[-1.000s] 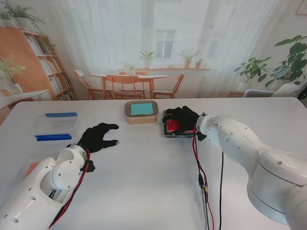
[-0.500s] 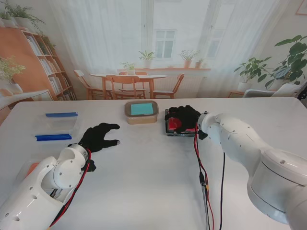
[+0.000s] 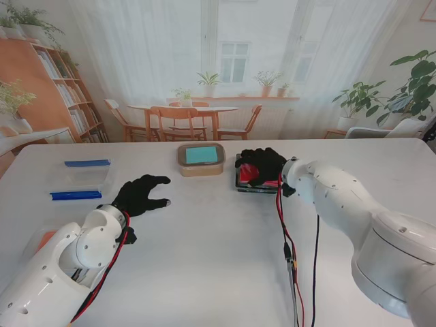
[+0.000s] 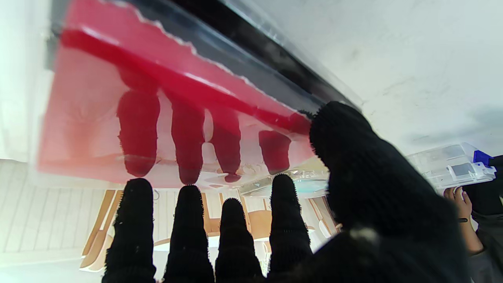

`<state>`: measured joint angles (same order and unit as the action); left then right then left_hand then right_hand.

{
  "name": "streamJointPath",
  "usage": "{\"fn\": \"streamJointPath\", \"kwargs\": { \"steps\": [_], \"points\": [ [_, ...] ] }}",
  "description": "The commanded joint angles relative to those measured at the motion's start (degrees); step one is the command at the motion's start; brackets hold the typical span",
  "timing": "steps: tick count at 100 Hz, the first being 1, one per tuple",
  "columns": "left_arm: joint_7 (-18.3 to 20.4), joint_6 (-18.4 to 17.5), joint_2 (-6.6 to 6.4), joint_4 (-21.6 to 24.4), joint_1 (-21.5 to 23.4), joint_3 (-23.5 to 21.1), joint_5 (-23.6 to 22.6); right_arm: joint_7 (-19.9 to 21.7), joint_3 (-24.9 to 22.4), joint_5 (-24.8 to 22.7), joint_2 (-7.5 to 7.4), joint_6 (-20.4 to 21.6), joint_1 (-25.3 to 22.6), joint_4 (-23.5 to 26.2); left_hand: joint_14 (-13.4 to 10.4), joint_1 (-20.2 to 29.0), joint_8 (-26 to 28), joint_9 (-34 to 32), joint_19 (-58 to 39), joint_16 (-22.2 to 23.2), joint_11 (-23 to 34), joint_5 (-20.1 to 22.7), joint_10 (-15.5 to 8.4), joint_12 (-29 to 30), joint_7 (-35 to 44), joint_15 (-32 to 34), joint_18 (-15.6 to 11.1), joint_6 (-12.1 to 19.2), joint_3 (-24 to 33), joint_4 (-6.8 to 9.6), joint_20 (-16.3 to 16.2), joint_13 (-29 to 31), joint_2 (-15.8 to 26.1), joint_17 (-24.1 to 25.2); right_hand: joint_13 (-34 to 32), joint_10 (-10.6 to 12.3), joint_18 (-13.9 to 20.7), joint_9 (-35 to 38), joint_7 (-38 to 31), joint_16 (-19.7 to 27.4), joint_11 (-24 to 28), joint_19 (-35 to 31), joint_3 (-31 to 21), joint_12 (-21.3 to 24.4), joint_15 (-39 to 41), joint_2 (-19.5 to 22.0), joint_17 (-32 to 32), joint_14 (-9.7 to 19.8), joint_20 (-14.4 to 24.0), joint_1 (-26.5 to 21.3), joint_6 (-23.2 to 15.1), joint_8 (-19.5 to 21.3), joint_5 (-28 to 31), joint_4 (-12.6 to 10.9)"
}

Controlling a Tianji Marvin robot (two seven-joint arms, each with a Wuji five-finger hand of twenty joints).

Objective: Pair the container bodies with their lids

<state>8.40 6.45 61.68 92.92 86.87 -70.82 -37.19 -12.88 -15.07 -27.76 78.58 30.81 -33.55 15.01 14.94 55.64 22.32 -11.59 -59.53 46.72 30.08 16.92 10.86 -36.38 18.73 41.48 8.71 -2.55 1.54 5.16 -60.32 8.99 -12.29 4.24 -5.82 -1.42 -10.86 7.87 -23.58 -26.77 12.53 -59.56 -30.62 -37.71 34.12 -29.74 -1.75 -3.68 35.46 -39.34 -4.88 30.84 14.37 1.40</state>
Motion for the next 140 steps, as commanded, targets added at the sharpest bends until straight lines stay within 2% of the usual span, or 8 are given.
{"fn": "streamJointPath", "kwargs": {
  "steps": [1, 37, 56, 88, 97, 106, 116, 140],
  "points": [
    [0.10, -0.22, 0.10, -0.08, 0.34, -0.05, 0.06, 0.17, 0.03, -0.26, -0.18, 0.37, 0.20, -0.02, 0.81, -1.25, -0.30, 0.88, 0.80, -0.81, -0.58, -0.67, -0.24, 0.70, -0.45, -0.81, 0.01, 1.86, -1.61, -1.63, -0.52, -0.60, 0.81, 0.84, -0.40, 0.43, -0.78, -0.69, 0.28, -0.14, -0.11, -1.39, 1.00, 0.35, 0.46, 1.12, -0.73, 0.54, -0.72, 1.34, -1.32, 0.28, -2.48, -0.20],
    [-0.22, -0.67, 0.12, 0.25, 1.09, -0.69, -0.02, -0.75, -0.63, -1.47, -1.11, 0.65, 0.25, 2.17, 0.84, -1.29, -0.31, 0.88, 0.75, -0.82, -0.58, -0.67, -0.28, 0.71, -0.46, -0.81, -0.04, 1.90, -1.63, -1.63, -0.51, -0.58, 0.76, 0.84, -0.45, 0.49, -1.26, -1.36, 0.53, 0.42, -0.86, -0.96, 1.88, -1.52, -0.41, 1.06, -1.80, 0.50, -0.80, 1.49, -1.26, 0.54, -2.64, -0.34],
    [-0.33, -0.90, 0.14, 0.43, 1.44, -1.00, 0.09, 0.36, -3.68, -3.01, -3.67, -1.09, -1.00, 7.71, 0.87, -1.35, -0.30, 0.80, 0.74, -0.80, -0.56, -0.60, -0.29, 0.71, -0.43, -0.76, -0.04, 1.94, -1.65, -1.64, -0.51, -0.52, 0.79, 0.84, -0.51, 0.41, -1.29, -1.33, 0.62, 0.71, -1.31, -0.60, 2.16, -2.33, -0.92, 1.13, -2.41, 0.51, -0.86, 1.42, -0.94, 0.63, -2.20, -0.40],
    [-0.60, -1.78, 0.19, 0.95, 2.29, -1.66, 0.57, 6.59, -18.35, -7.75, -11.23, -6.99, -9.69, 27.95, 0.86, -1.40, -0.29, 0.79, 0.74, -0.81, -0.60, -0.56, -0.20, 0.72, -0.39, -0.77, -0.03, 1.78, -1.64, -1.65, -0.46, -0.54, 0.79, 0.83, -0.57, 0.11, -1.44, 0.27, 1.06, 0.71, 0.00, -0.12, 2.52, -2.63, -1.05, 1.20, -3.01, 0.61, -0.77, 1.55, 1.41, 0.55, -0.48, -0.45],
    [-0.69, -2.14, 0.21, 1.31, 2.72, -1.98, 0.75, 9.41, -24.26, -8.83, -12.97, -9.16, -14.13, 35.24, 0.78, -1.42, -0.29, 0.74, 0.73, -0.82, -0.60, -0.50, -0.24, 0.73, -0.40, -0.78, -0.03, 1.68, -1.65, -1.65, -0.45, -0.54, 0.80, 0.84, -0.51, -0.51, -1.80, 1.01, 1.58, -0.71, 4.06, -0.04, 2.50, 0.02, 0.70, 1.00, -2.63, 0.39, -0.32, 1.95, 4.70, 0.79, 1.18, -0.49],
    [-0.83, -2.41, 0.26, 1.73, 3.16, -2.21, 1.17, 12.68, -29.97, -8.79, -14.18, -11.89, -19.11, 42.49, 0.86, -1.41, -0.29, 0.68, 0.74, -0.83, -0.61, -0.37, -0.18, 0.74, -0.39, -0.80, 0.01, 1.66, -1.64, -1.65, -0.44, -0.52, 0.81, 0.84, -0.39, -0.82, -2.12, 1.63, 1.92, -3.66, 11.15, -0.30, 2.30, 4.40, 5.14, 0.67, -1.02, 0.25, 0.63, 2.03, 8.47, 0.87, 3.77, -0.45],
    [-0.97, -2.64, 0.33, 2.35, 3.70, -2.40, 1.78, 15.77, -35.36, -8.68, -15.21, -14.14, -24.42, 49.92, 0.89, -1.44, -0.28, 0.44, 0.70, -0.83, -0.56, -0.14, 0.01, 0.72, -0.36, -0.75, 0.10, 1.49, -1.66, -1.66, -0.45, -0.35, 0.77, 0.84, -5.63, -2.01, -2.51, 2.66, 1.77, -4.57, 22.97, -1.88, 2.11, 7.64, 6.40, 0.32, 2.92, -1.03, 2.59, 2.11, 11.26, 0.81, 7.46, -0.41],
    [-0.85, -3.60, 0.39, 4.61, 5.64, -3.64, 3.18, 21.14, -44.94, -4.74, -16.23, -20.71, -36.53, 65.07, 1.03, -1.60, -0.34, -0.39, 0.29, -0.80, -0.43, 0.68, 0.28, 0.68, -0.46, -0.64, 0.24, 0.24, -1.67, -1.65, -0.60, 0.04, 0.82, 0.81, -25.47, -8.20, -0.72, 23.50, -0.71, -6.94, 22.59, -12.66, 2.14, 11.04, 11.26, 0.76, 19.82, -7.84, 4.42, 0.95, 13.14, 0.88, 21.39, -0.60]
  ]
}}
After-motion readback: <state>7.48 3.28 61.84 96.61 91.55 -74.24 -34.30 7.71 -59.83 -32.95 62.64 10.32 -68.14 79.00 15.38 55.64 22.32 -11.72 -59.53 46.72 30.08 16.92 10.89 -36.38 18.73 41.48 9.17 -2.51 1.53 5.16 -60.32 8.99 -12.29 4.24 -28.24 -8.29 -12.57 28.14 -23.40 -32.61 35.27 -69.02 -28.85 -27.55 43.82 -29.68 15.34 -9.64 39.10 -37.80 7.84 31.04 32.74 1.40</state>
